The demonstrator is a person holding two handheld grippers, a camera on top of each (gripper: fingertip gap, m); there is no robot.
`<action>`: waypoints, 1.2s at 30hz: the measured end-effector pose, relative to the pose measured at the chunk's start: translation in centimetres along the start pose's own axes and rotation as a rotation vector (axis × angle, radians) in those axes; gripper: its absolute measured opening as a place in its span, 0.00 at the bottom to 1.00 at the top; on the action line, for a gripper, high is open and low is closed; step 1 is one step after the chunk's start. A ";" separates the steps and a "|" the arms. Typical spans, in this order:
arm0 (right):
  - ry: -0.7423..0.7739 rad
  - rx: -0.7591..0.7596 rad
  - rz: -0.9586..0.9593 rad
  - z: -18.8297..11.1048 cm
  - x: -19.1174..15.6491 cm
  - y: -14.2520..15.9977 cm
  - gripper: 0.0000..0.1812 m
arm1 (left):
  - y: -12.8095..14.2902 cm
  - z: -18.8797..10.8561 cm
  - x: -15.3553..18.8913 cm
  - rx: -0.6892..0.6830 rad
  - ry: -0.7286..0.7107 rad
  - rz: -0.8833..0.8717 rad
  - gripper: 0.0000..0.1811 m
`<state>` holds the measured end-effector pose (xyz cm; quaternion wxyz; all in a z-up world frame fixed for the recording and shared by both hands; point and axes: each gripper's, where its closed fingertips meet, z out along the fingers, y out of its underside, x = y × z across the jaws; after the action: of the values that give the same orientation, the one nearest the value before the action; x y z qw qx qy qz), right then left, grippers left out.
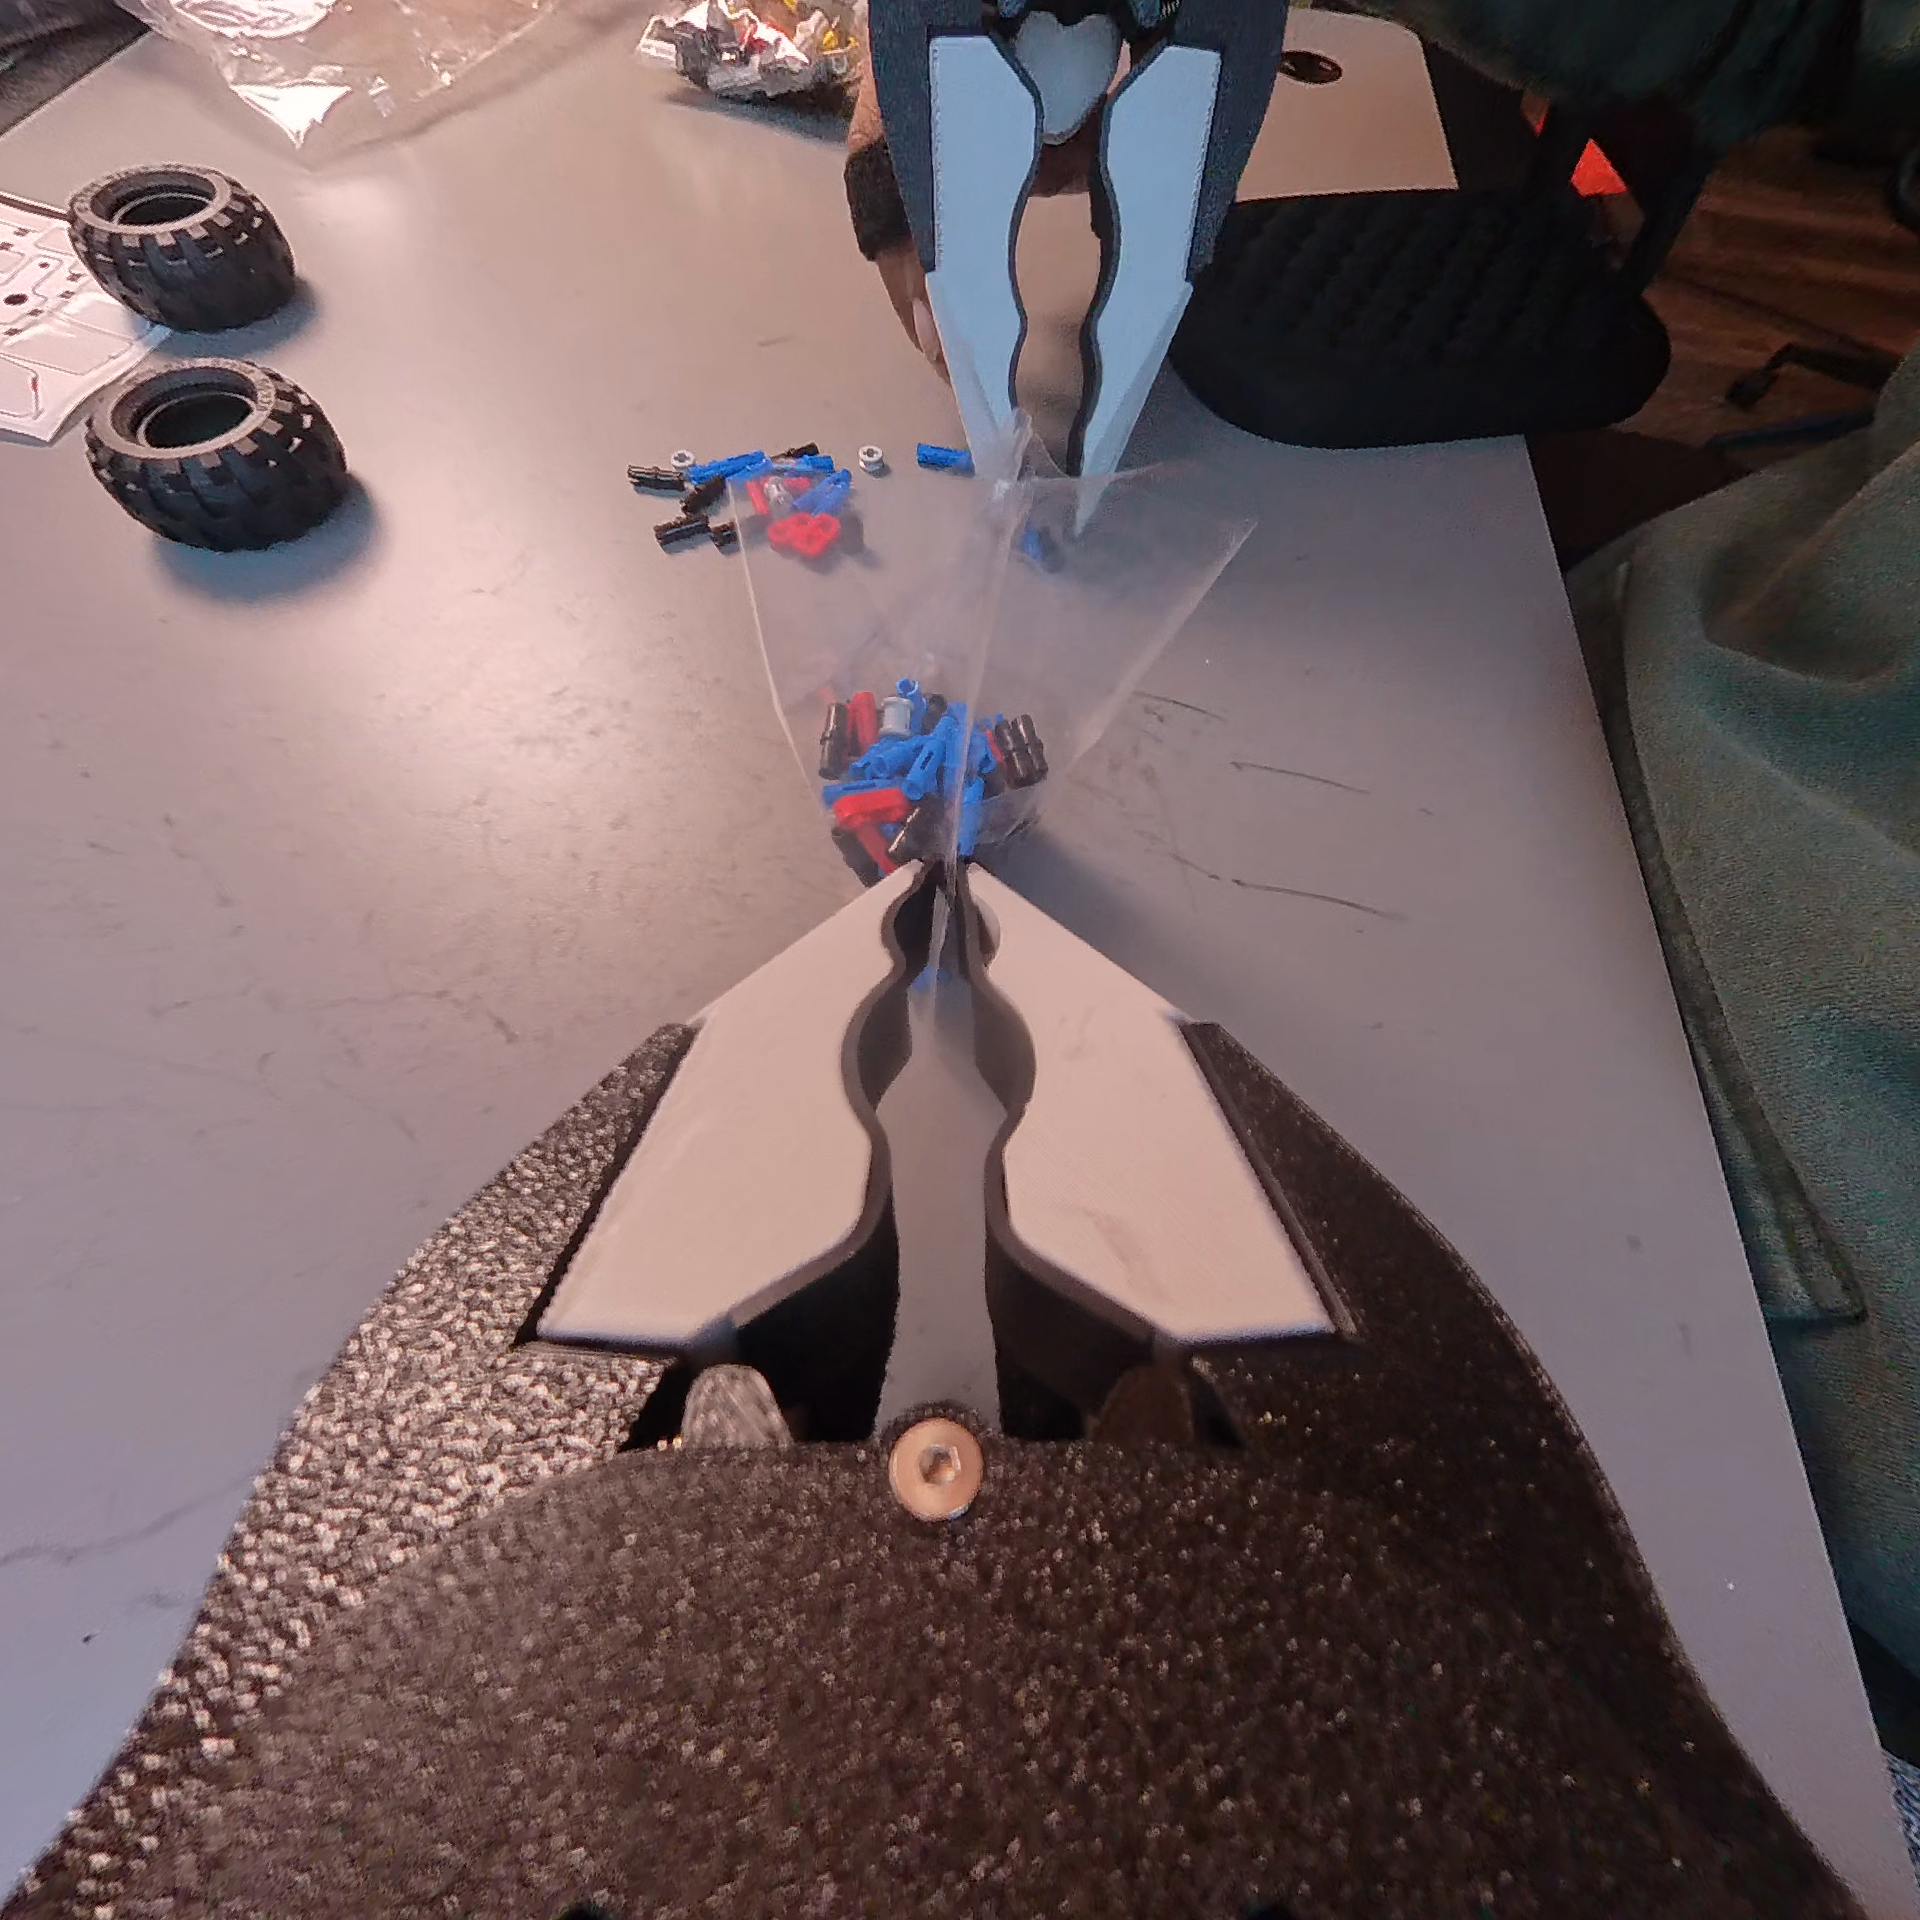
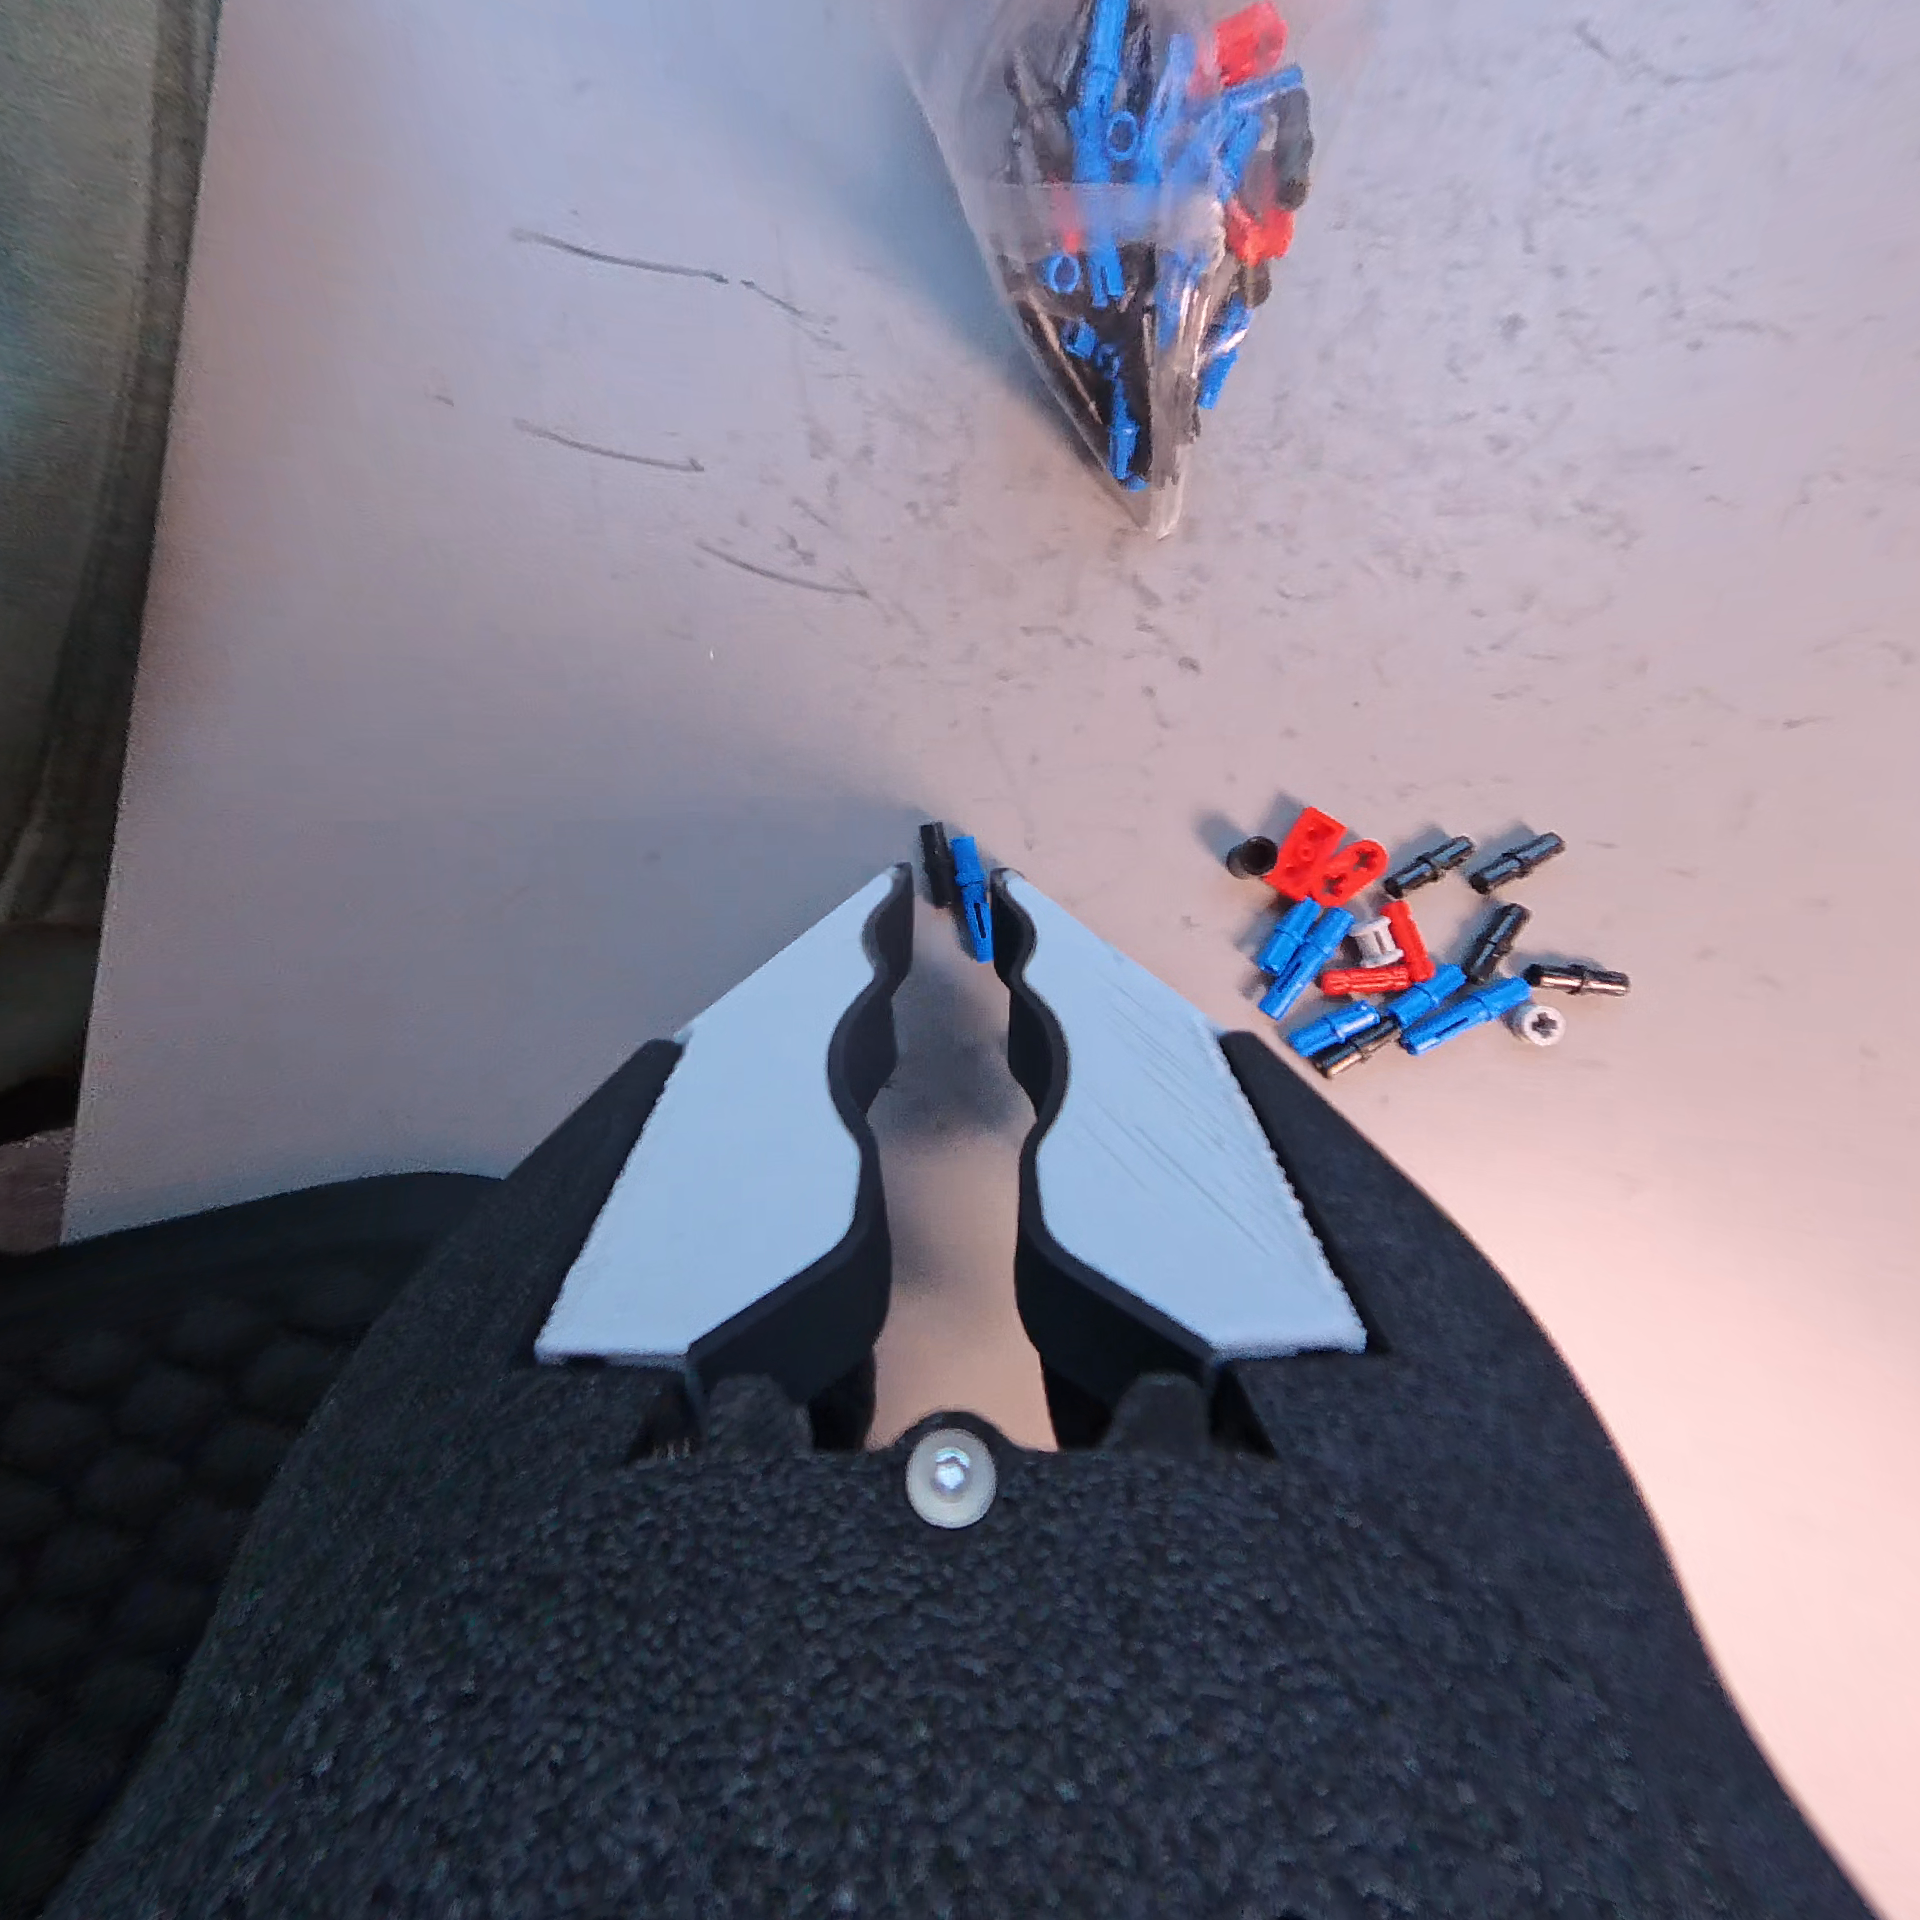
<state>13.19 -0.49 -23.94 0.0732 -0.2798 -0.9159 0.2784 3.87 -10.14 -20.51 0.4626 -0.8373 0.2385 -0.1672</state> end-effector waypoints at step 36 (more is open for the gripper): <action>0.161 0.226 -0.193 -2.6 2.6 -13.5 0.03 | 0.1 0.0 0.0 -0.005 -0.004 0.005 0.01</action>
<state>5.47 -7.12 -14.42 0.2035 -0.2021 -0.8924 0.3482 3.85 -10.21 -20.58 0.4614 -0.8383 0.2400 -0.1638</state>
